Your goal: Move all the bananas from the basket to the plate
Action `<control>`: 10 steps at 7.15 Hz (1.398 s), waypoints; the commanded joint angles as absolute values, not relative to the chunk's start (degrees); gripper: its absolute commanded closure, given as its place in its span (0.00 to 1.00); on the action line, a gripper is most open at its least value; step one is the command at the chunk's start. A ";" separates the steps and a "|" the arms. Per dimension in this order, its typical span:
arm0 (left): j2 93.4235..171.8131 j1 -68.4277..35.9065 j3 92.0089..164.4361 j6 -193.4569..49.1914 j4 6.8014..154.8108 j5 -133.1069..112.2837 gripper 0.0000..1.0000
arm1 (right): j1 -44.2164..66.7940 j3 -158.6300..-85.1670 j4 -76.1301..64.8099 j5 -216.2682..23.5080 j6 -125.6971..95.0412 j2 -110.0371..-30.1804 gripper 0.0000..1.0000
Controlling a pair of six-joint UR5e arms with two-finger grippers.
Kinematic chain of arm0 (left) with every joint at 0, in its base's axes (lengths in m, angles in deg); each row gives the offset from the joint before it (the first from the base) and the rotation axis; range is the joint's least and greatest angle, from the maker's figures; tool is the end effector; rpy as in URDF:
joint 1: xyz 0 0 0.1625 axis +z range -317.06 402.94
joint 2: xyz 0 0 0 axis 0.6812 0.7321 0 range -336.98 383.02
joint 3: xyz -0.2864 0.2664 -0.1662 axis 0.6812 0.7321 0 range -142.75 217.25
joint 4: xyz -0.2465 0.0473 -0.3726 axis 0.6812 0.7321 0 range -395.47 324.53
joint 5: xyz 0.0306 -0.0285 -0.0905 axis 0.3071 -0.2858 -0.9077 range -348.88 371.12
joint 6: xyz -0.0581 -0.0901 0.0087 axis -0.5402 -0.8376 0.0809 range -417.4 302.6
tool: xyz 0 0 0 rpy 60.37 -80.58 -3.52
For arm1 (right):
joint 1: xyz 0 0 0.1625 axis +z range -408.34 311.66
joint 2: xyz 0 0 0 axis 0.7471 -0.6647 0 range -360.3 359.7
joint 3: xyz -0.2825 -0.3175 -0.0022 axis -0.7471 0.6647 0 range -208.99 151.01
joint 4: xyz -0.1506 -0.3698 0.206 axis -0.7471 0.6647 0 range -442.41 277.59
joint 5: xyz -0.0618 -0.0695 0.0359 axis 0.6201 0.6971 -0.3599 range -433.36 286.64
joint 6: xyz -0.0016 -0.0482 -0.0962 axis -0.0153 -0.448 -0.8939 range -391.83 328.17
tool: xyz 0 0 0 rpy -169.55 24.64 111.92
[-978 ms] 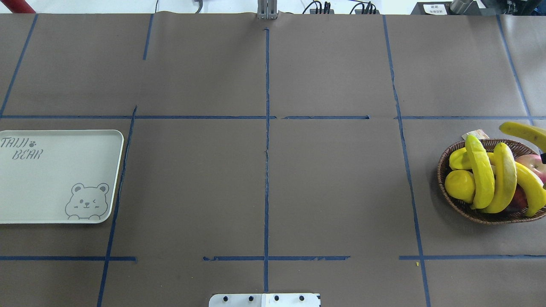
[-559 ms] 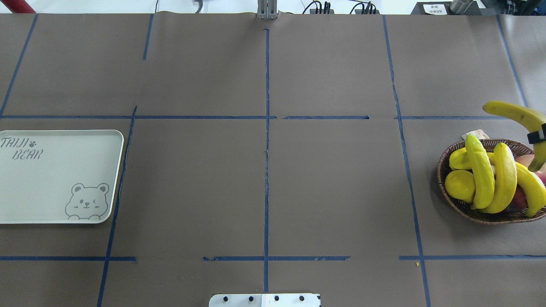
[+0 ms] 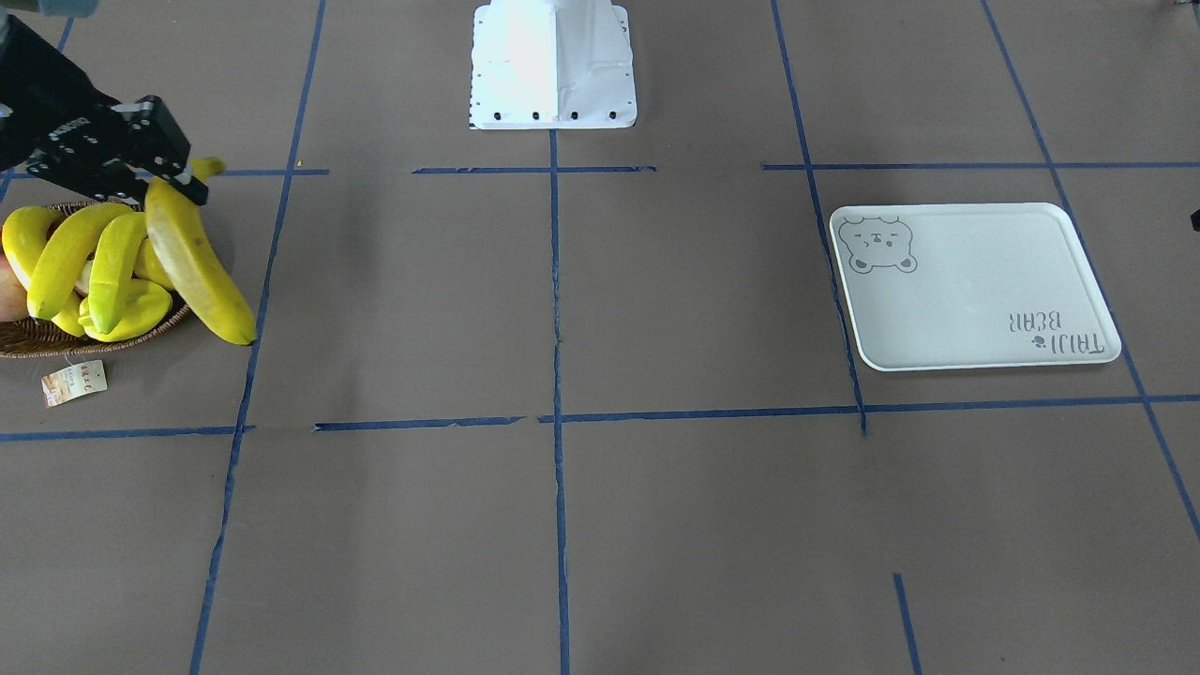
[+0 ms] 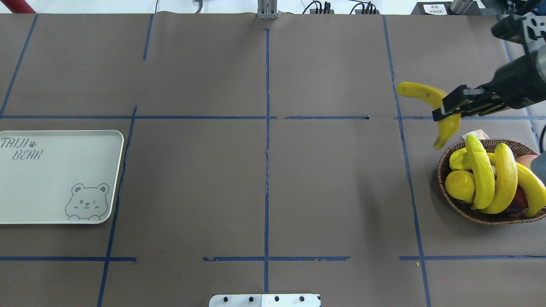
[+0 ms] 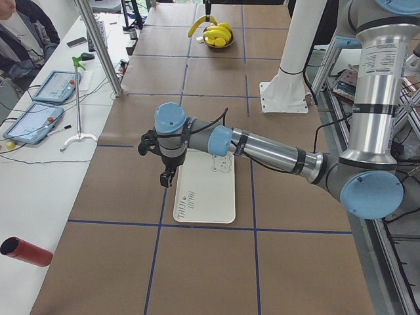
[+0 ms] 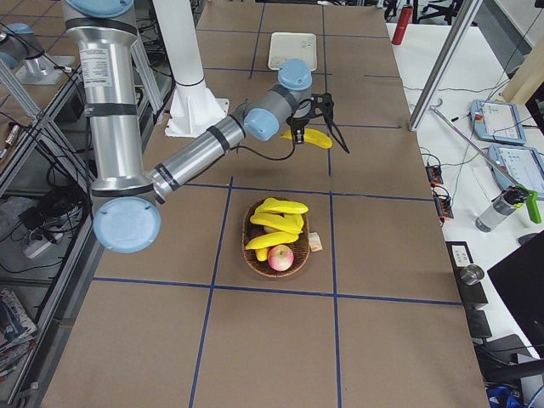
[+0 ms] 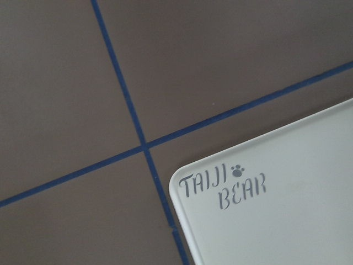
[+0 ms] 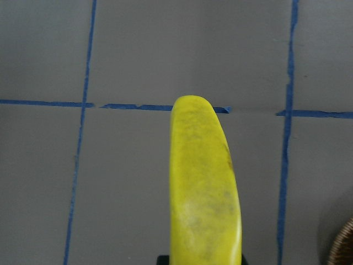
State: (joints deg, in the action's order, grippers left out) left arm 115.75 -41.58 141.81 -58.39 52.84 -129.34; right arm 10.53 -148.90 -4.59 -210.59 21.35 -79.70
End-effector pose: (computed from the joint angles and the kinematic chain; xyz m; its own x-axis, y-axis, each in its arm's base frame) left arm 0.0018 -0.5467 0.4987 0.6154 0.2506 -0.7474 -0.0813 0.9632 0.2560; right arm -0.2239 -0.4757 0.2665 0.4181 -0.0945 0.9035 -0.0360 0.9921 0.1205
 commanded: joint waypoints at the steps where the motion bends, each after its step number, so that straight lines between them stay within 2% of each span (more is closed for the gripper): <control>1: 120.12 -37.50 142.02 -73.96 53.30 -137.55 0.00 | 2.41 -147.03 -4.62 -204.79 30.11 -70.91 0.98; 2: 122.58 -34.27 142.71 -81.32 54.86 -138.98 0.00 | -0.33 -147.20 -4.80 -201.80 35.18 -68.01 0.98; 4: 124.71 -26.71 142.64 -100.73 68.94 -138.73 0.00 | -10.50 -143.02 -22.62 -188.13 50.80 -66.31 0.99; 6: 131.70 -20.29 140.53 -120.94 75.96 -136.90 0.00 | -19.56 -136.85 -35.70 -174.24 56.31 -64.47 0.99; 10: 145.17 -5.96 140.79 -163.57 78.77 -115.57 0.01 | -24.87 -135.08 -36.44 -164.51 59.31 -59.99 0.99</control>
State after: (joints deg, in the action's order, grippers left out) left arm 141.93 -9.59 140.78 -152.23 77.30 -121.37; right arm -23.77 -135.61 -36.27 -166.81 58.47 -61.28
